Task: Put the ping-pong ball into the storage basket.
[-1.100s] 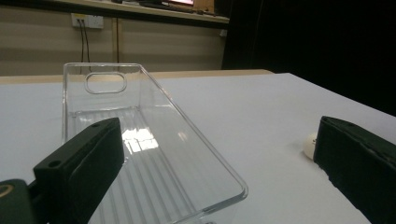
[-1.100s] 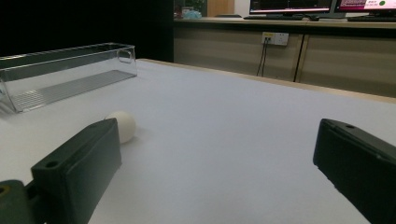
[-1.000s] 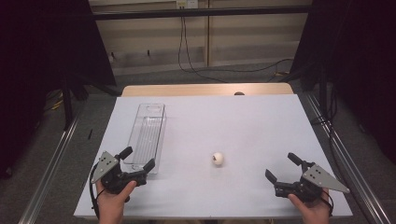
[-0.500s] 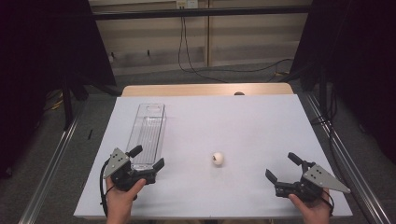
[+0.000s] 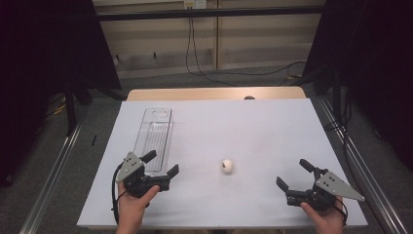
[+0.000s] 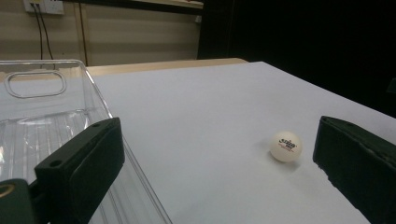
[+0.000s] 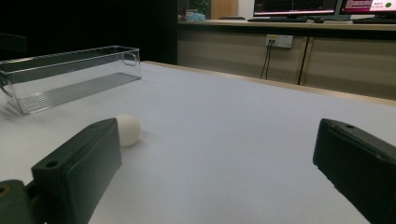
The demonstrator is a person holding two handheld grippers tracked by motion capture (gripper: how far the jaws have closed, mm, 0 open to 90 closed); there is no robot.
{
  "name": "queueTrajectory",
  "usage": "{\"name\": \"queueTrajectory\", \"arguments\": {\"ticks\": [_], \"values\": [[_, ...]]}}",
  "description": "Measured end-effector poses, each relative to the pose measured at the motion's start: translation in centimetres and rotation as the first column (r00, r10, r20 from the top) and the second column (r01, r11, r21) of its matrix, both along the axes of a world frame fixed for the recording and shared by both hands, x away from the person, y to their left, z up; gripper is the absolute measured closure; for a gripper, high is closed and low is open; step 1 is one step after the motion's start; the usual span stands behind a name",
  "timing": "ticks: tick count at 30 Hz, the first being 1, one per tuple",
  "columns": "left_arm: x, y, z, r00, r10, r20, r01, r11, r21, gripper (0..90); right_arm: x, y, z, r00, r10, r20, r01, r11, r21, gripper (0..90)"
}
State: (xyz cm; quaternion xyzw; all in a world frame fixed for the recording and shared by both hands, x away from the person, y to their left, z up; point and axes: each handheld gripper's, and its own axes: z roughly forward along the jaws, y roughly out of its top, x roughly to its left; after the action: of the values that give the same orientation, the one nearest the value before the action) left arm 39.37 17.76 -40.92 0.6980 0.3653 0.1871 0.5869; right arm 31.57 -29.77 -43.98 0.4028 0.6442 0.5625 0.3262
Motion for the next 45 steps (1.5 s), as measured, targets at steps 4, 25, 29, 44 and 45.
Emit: {"name": "queueTrajectory", "arguments": {"ticks": [4, 25, 29, 44, 45], "values": [[0.0, -0.6, 0.1, 1.0, 0.0, -0.001, 0.0, 0.9999, 0.011, 2.2, 0.0, 0.0, 0.0, 1.0, 0.004, -0.003, -0.004, 1.0, 0.002, 0.6], [0.6, -3.2, 0.1, 0.9984, -0.057, -0.001, 0.057, 0.9971, 0.05, 2.4, 0.1, 0.1, 0.0, 1.0, 0.005, -0.006, -0.005, 1.0, 0.002, 0.7], [0.7, -3.6, 0.1, 0.998, -0.063, -0.006, 0.063, 0.9969, 0.048, 2.4, 0.0, 0.1, 0.0, 1.0, 0.006, -0.006, -0.006, 1.0, 0.003, 0.7], [1.3, -5.5, -0.3, 0.9959, -0.085, -0.031, 0.087, 0.9936, 0.071, 2.9, 0.1, 0.1, 0.0, 0.9999, 0.011, -0.005, -0.011, 0.9999, 0.004, 0.7], [1.3, -5.6, -0.3, 0.9959, -0.084, -0.033, 0.087, 0.9938, 0.069, 2.9, 0.1, 0.1, 0.0, 0.9999, 0.011, -0.008, -0.011, 0.9999, 0.006, 0.7]]}}
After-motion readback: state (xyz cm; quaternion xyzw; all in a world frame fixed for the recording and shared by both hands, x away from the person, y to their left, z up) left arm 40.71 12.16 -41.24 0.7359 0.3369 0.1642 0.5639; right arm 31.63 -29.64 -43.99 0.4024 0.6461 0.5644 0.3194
